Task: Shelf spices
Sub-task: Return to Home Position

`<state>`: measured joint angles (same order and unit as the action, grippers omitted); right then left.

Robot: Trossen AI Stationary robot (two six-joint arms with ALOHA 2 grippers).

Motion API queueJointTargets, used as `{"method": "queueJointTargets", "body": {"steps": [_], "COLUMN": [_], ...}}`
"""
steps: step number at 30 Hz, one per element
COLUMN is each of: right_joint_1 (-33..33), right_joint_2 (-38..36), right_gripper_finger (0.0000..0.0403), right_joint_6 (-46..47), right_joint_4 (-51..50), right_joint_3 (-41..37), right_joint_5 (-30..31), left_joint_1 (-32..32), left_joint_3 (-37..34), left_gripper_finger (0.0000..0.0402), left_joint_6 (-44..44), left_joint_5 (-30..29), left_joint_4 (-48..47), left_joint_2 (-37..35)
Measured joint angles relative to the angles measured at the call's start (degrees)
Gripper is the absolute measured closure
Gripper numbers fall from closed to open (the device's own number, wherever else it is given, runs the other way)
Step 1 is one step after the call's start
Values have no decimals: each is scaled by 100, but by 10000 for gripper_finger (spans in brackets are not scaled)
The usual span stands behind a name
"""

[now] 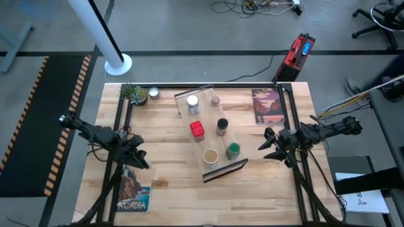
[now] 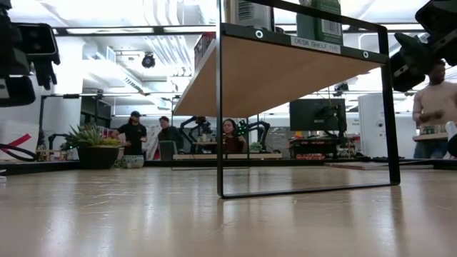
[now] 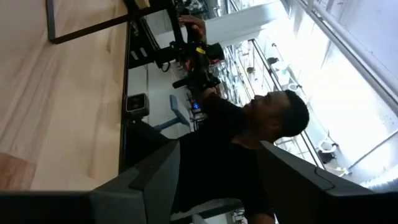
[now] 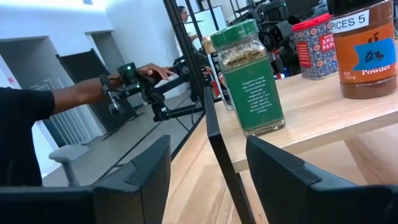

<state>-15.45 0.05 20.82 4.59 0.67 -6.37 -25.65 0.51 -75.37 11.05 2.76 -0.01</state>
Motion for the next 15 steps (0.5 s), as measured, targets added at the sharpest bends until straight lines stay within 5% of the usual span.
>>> {"method": "queueJointTargets", "body": {"steps": [15], "right_joint_1": [1], "right_joint_2": [0], "right_gripper_finger": [217], "right_joint_6": [0], "right_joint_4": [1], "right_joint_3": [-4], "right_joint_5": [0], "left_joint_1": [0], "left_joint_3": [0], "left_gripper_finger": [198], "left_joint_6": [4], "left_joint_5": [0], "left_joint_4": [7], "left_joint_2": [42]}}
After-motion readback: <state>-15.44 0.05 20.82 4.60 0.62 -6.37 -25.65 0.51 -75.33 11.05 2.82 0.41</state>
